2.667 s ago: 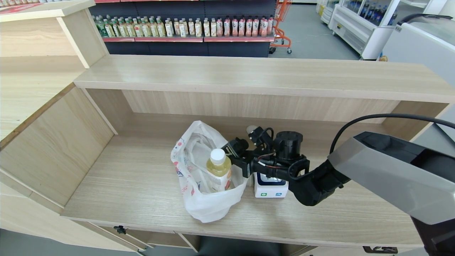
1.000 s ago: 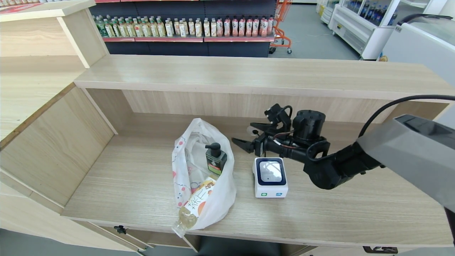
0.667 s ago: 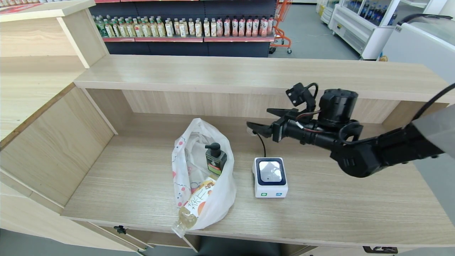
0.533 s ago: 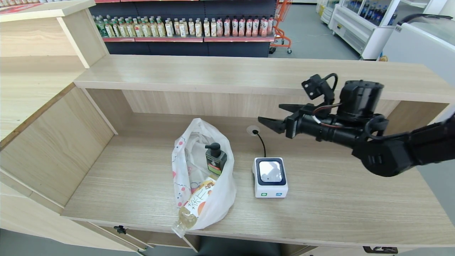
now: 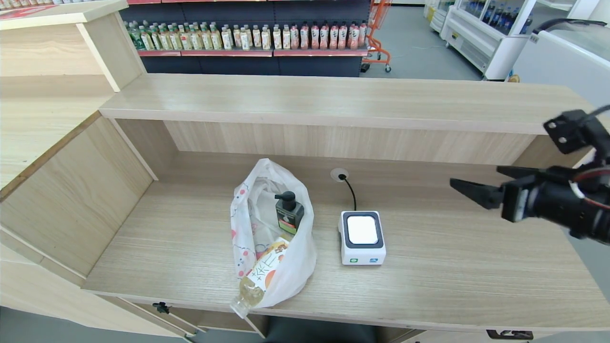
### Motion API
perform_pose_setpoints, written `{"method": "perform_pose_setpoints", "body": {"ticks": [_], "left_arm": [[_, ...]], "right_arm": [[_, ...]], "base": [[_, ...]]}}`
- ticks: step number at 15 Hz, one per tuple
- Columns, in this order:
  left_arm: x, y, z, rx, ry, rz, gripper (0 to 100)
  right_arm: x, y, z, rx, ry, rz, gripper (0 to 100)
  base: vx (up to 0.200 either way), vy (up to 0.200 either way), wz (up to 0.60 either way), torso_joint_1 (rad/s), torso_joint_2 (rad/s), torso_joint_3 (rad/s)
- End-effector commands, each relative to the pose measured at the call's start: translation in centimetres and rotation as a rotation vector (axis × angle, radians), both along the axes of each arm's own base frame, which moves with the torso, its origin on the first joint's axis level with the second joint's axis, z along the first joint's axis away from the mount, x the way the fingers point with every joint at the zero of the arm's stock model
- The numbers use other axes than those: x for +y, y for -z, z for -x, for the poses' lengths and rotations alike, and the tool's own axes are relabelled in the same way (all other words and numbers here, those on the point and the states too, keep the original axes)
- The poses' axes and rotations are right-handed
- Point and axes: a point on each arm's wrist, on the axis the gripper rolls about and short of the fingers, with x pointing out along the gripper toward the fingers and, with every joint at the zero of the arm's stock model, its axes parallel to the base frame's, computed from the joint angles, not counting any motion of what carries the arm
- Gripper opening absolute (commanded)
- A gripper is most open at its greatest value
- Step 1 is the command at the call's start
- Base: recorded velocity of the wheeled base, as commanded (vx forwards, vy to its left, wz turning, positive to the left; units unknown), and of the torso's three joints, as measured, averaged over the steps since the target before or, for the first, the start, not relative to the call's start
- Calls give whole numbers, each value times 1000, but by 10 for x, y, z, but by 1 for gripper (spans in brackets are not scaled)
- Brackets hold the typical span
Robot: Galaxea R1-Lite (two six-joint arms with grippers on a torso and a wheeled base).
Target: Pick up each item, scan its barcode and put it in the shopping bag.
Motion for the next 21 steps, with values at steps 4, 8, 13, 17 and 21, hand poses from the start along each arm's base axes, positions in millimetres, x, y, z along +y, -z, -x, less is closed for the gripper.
{"method": "perform_pose_setpoints", "body": {"ticks": [4,8,13,17,21], "left_arm": [[0,0,0,0,0,0,100],[0,0,0,0,0,0,100],[0,0,0,0,0,0,100],[0,0,0,0,0,0,100],[0,0,0,0,0,0,100]], "right_arm": [[-36,42,134,43,188,-22,100],[-42,45,153,29,228,-25,100],[-48,70,180,-31,328,-8,100],[-54,96,214,-64,327,24,100],[-56,110,232,-75,334,22,100]], "base": [[0,0,0,0,0,0],[0,0,0,0,0,0],[0,0,0,0,0,0],[0,0,0,0,0,0],[0,0,0,0,0,0]]}}
